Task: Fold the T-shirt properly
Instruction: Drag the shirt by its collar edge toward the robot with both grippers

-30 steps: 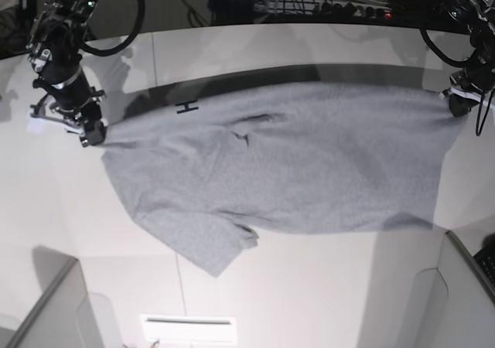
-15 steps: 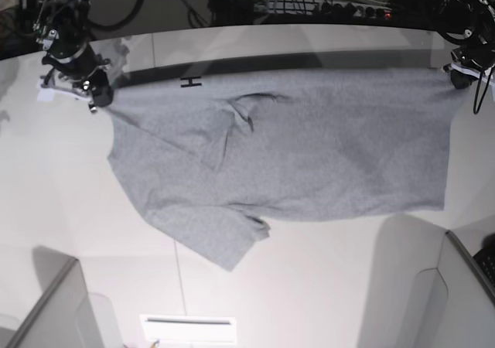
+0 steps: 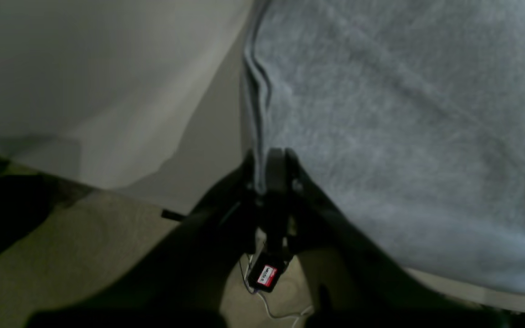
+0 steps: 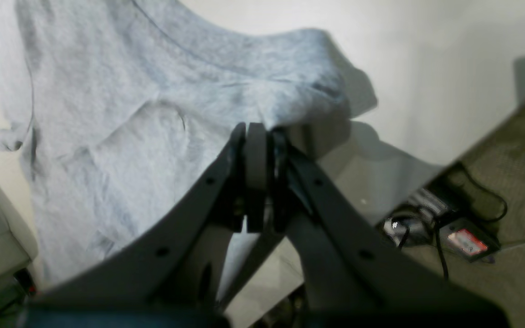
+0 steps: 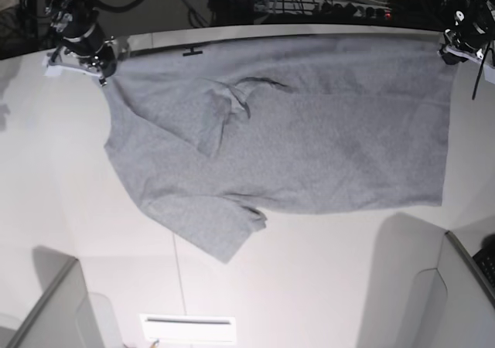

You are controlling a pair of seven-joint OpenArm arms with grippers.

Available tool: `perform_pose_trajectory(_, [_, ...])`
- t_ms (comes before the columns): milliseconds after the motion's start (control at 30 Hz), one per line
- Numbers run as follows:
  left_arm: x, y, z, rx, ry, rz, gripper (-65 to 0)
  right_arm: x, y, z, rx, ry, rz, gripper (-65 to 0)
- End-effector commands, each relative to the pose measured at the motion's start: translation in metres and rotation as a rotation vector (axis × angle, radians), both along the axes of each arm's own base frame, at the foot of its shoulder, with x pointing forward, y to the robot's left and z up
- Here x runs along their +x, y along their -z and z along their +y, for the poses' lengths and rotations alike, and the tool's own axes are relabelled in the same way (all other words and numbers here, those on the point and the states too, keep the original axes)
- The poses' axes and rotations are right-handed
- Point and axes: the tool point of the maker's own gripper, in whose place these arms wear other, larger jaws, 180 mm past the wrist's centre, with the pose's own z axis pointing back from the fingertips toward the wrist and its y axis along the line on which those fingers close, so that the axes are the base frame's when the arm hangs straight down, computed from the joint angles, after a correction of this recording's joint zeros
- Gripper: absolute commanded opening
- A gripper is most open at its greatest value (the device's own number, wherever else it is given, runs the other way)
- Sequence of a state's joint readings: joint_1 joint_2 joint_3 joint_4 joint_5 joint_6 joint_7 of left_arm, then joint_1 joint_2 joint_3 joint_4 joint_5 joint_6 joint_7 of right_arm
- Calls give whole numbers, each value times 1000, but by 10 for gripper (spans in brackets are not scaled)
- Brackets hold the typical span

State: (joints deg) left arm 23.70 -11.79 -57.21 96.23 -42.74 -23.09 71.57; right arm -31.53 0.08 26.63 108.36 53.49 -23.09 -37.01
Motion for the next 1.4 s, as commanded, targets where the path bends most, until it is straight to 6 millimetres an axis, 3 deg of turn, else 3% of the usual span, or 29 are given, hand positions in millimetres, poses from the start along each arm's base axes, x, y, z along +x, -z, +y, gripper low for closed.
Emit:
perform_pose_trajectory(0, [10, -7, 2, 20, 22, -33, -650, 2, -7, -9, -42, -1, -22, -650])
perform_pose_trajectory(267, [4, 11, -8, 81, 94, 37, -650, -11, -2, -8, -39, -1, 10, -650])
perform_pose_trajectory(500, [-1, 9, -6, 92, 98, 49, -650, -19, 0, -10, -45, 0, 28, -650])
perform_pose_trajectory(700, [0, -5, -7, 137, 133, 34, -650, -20, -2, -19, -60, 20, 25, -650])
perform_pose_trajectory(1200, [-8, -2, -7, 135, 133, 59, -650, -20, -4, -25, -71, -11, 37, -650])
perform_pose_trajectory(1233, [-8, -2, -7, 135, 133, 59, -638, -20, -4, -23, -58, -17, 42, -650])
perform_pose_trajectory(1267, [-8, -2, -7, 136, 133, 58, -566, -19, -5, -21, -52, -22, 43, -641])
perform_pose_trajectory(1367, [-8, -3, -6, 137, 131, 58, -355, -20, -4, -20, -48, -21, 44, -371])
